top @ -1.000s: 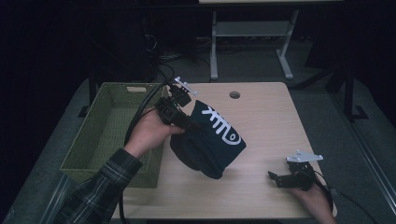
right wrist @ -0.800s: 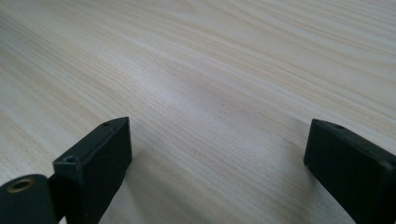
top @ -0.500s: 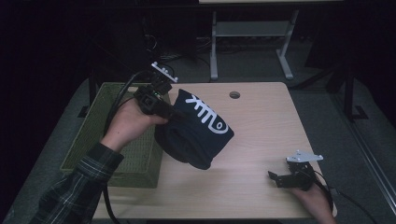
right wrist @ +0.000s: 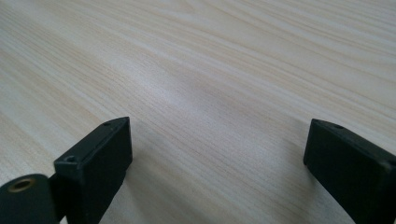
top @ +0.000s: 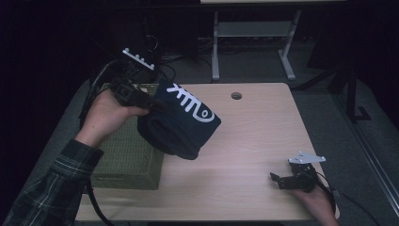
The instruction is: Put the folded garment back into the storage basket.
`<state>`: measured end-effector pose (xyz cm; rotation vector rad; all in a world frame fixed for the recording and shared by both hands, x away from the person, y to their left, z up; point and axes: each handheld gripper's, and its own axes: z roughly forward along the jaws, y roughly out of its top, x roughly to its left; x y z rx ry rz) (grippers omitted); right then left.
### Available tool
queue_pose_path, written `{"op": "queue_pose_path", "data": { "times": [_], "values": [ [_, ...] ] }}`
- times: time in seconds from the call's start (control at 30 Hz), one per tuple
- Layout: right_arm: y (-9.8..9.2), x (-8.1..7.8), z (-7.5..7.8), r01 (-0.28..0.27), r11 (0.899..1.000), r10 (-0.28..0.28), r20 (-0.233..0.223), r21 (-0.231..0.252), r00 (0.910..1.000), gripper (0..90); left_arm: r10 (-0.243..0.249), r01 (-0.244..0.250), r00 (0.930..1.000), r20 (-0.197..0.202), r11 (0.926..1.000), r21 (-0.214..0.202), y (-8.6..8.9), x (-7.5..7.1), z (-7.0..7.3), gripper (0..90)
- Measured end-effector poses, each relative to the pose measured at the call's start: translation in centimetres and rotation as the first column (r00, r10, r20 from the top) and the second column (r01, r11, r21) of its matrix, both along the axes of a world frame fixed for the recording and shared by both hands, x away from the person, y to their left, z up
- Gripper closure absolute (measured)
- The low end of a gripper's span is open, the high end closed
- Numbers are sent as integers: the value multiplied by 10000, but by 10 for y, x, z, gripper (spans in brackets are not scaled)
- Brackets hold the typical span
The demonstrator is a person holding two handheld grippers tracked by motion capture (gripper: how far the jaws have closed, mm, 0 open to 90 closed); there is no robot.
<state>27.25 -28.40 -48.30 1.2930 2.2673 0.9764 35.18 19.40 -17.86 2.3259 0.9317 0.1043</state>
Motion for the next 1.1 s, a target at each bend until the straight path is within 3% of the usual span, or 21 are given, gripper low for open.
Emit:
{"op": "queue_pose_path", "data": {
  "times": [0.3,0.63,0.87,1.1],
  "values": [
    [0,0,0,56,10000,-56,-10,8,10000,79,743,-742,9971,155,9972,-39,34,-3,10,700],
    [0,0,0,56,10000,-56,-10,7,10000,79,1431,-1427,9893,268,9896,-159,64,-7,16,700],
    [0,0,0,57,10000,-57,-9,7,10000,79,2108,-2103,9772,253,9774,-207,91,-7,14,700],
    [0,0,0,56,10000,-56,-9,8,10000,79,2836,-2834,9589,75,9587,-258,117,-5,1,700]
  ]
}}
